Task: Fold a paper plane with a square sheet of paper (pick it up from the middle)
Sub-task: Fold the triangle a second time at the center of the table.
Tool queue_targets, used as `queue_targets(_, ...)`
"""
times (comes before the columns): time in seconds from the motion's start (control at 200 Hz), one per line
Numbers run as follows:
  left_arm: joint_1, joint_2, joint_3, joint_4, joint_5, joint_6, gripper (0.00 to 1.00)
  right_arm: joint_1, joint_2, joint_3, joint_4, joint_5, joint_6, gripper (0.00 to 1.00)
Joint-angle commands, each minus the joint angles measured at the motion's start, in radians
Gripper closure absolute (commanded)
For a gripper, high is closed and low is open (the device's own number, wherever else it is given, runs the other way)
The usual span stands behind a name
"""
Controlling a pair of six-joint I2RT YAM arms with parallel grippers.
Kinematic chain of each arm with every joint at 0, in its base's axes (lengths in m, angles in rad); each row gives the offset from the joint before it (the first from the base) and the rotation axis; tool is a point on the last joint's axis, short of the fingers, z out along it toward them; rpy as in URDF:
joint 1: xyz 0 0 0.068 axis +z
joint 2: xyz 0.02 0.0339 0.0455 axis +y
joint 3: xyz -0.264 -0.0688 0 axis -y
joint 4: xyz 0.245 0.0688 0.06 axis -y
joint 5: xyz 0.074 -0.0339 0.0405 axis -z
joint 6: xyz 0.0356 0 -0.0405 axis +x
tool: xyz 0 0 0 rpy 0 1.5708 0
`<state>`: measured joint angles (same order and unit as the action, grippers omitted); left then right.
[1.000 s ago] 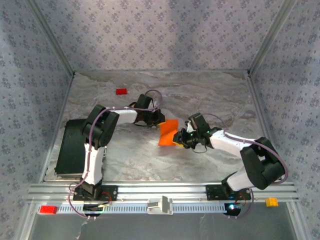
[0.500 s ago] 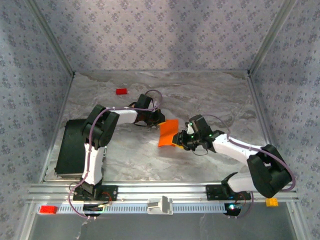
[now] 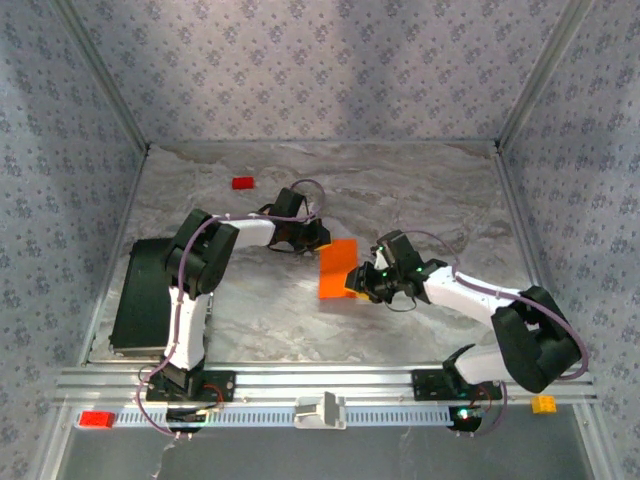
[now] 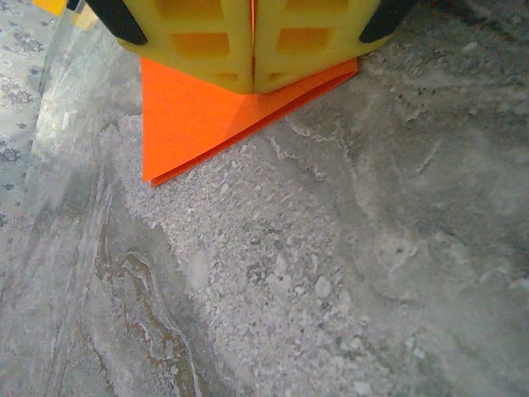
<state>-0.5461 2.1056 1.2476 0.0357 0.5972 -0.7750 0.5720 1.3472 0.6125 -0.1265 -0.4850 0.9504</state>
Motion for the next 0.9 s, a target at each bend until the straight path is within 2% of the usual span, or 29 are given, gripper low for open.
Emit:
queue_targets(0.0, -0.033, 0.04, -0.018, -0.094, -0.027, 0.012, 0.92, 0.0, -0.019, 0.02, -0.059, 0.01, -0.001, 0.62)
queue_targets(0.355, -0.036, 0.04, -0.019, -0.095, -0.029, 0.011, 0.92, -0.011, 0.003, -0.007, 0.0, 0.0, 0.013, 0.61)
queue_targets(0.585, -0.037, 0.04, -0.019, -0.094, -0.033, 0.007, 0.92, -0.015, 0.061, -0.015, -0.074, 0.042, 0.018, 0.61)
queue_targets(0.894, -0.036, 0.042, -0.02, -0.095, -0.033, 0.006, 0.92, -0.01, 0.11, -0.028, 0.001, 0.01, 0.02, 0.61)
